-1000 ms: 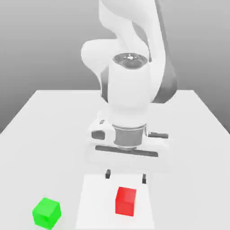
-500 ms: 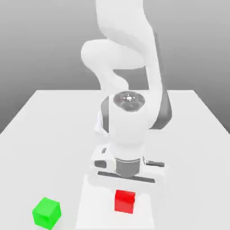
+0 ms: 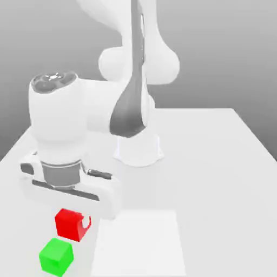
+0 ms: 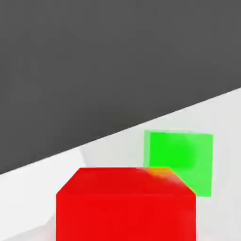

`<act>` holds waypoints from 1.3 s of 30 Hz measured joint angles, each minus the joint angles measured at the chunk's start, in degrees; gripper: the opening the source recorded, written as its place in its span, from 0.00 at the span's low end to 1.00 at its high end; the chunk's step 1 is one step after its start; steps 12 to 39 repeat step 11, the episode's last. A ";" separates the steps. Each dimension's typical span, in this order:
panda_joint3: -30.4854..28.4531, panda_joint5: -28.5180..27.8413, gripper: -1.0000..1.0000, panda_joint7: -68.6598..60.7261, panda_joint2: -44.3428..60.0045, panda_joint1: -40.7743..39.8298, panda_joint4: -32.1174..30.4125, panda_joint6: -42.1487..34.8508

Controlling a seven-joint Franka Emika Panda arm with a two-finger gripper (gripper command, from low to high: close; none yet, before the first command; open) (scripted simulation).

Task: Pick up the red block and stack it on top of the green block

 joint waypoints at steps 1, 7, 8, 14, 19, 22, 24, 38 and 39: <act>-0.07 0.34 0.00 -0.53 1.57 -0.35 0.29 1.30; 0.39 1.23 1.00 -1.43 7.20 -1.09 0.75 6.44; 0.39 1.23 1.00 -1.43 7.20 -1.09 0.75 6.44; 0.40 1.26 1.00 -1.47 7.58 -1.13 0.78 6.81; 0.40 1.26 1.00 -1.47 7.58 -1.13 0.78 6.81; 0.40 1.26 1.00 -1.47 7.58 -1.13 0.78 6.81; 0.40 1.26 1.00 -1.47 7.58 -1.13 0.78 6.81; 0.40 1.26 1.00 -1.47 7.58 -1.13 0.78 6.81; 0.40 1.26 1.00 -1.47 7.58 -1.13 0.78 6.81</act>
